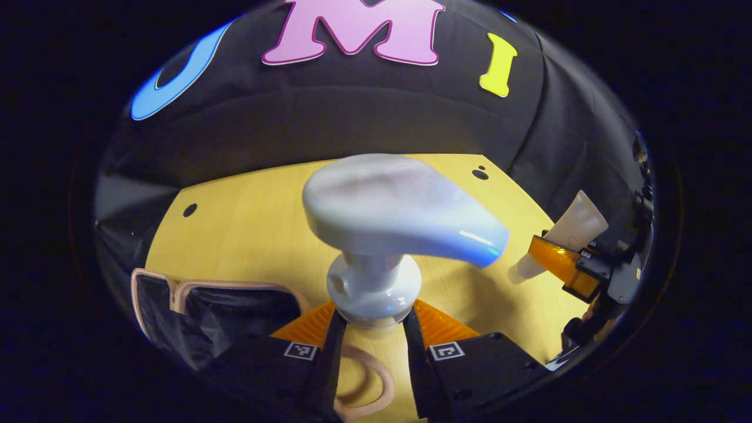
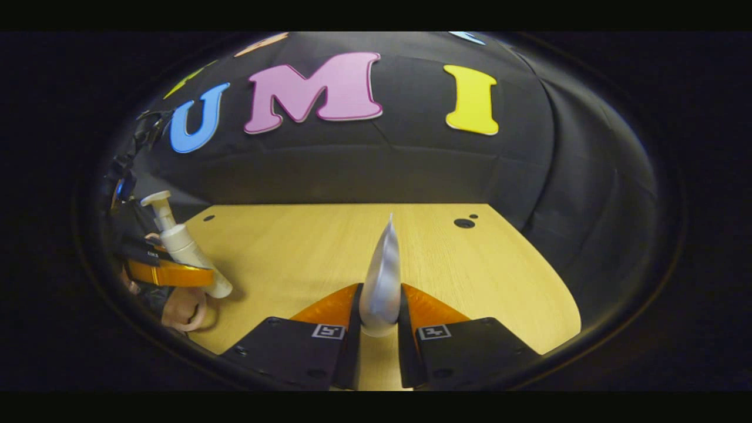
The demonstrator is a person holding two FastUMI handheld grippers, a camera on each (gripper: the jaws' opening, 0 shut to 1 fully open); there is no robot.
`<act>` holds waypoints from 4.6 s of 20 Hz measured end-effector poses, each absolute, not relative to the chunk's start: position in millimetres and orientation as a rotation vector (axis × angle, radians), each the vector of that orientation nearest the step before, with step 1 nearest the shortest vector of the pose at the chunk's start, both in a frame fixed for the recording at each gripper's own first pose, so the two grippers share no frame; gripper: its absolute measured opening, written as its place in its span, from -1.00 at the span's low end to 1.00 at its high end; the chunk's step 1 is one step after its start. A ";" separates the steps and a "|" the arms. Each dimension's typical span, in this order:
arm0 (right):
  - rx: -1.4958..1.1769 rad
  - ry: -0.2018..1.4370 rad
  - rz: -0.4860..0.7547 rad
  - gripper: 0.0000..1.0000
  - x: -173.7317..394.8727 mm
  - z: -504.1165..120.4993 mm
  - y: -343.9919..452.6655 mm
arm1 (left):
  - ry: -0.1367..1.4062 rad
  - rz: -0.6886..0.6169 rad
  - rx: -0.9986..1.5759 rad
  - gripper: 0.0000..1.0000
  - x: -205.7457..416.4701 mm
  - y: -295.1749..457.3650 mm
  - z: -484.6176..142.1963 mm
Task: First open the suitcase, pack the skin care products into it, and then close the suitcase.
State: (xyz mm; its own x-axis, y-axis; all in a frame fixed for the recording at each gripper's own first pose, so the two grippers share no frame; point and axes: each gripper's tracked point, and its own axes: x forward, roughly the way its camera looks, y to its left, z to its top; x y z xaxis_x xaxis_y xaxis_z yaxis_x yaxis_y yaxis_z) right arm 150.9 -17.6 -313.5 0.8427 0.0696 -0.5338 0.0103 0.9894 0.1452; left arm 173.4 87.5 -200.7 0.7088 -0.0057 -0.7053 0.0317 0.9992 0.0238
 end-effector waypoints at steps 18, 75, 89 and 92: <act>0.167 0.347 0.204 -0.41 93.5 -163.4 107.3 | 1.380 0.079 -0.044 0.09 -33.0 236.0 -288.5; 0.308 1.077 0.493 0.94 33.9 -228.6 320.9 | 1.123 0.553 -0.352 -0.63 -26.5 638.5 -299.7; 0.306 0.954 0.599 0.95 30.8 -208.9 315.9 | 0.766 0.295 -0.238 -0.86 -15.5 534.6 -76.9; 0.311 0.926 0.598 0.94 24.9 -202.3 293.6 | 0.711 0.200 -0.192 -0.86 -5.1 474.2 -33.2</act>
